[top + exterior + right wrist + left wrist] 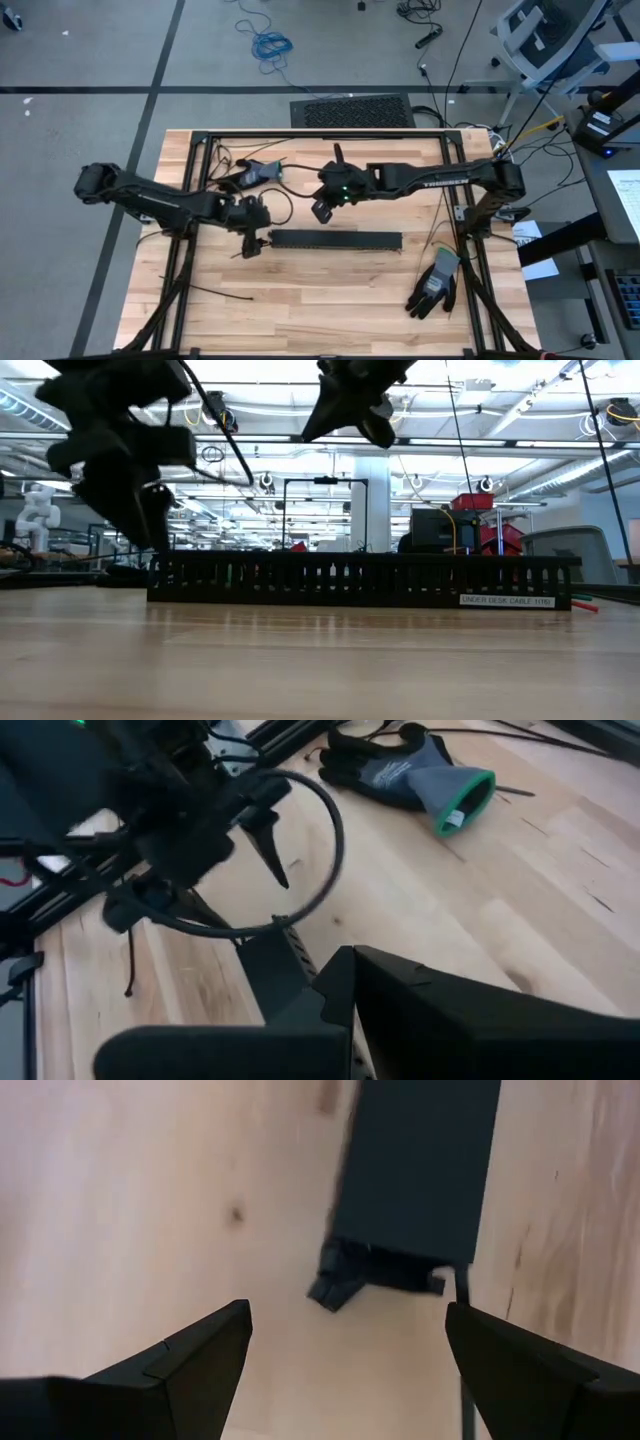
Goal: Ziptie cables
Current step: Close the black cable duct
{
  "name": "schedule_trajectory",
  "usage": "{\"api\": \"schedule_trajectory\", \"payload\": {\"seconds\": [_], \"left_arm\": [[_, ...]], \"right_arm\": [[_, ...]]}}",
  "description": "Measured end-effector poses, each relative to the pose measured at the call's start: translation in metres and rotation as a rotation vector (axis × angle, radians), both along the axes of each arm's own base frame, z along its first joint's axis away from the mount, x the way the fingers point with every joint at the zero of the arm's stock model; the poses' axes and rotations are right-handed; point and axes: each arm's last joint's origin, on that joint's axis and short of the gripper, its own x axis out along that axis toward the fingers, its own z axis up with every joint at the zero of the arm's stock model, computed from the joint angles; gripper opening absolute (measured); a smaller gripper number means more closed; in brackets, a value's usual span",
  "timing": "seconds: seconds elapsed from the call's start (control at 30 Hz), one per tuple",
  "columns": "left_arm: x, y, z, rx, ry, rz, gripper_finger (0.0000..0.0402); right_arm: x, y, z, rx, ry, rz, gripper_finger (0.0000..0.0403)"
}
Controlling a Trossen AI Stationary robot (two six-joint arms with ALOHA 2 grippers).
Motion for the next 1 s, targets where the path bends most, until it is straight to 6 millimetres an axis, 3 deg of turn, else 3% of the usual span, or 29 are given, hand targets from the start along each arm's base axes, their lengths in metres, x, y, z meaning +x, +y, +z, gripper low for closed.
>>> {"api": "schedule_trajectory", "payload": {"seconds": [0.23,0.47,0.63,1.0], "left_arm": [[0.007,0.000,-0.013,-0.059,0.056,-0.107,0.0334],[0.015,-0.002,-0.016,-0.059,0.014,-0.163,0.0334],[0.015,-0.004,-0.016,-0.150,0.029,-0.178,0.0334],[0.005,0.004,0.020,-0.070,-0.074,-0.057,0.0334]], "right_arm": [[-0.008,0.007,0.001,-0.001,0.053,0.013,0.0000],[-0.010,0.012,-0.002,-0.017,0.090,-0.006,0.0000],[-0.012,0.012,-0.003,-0.014,0.115,-0.012,0.0000],[-0.012,0.011,-0.004,-0.043,0.130,0.009,0.0000]]}}
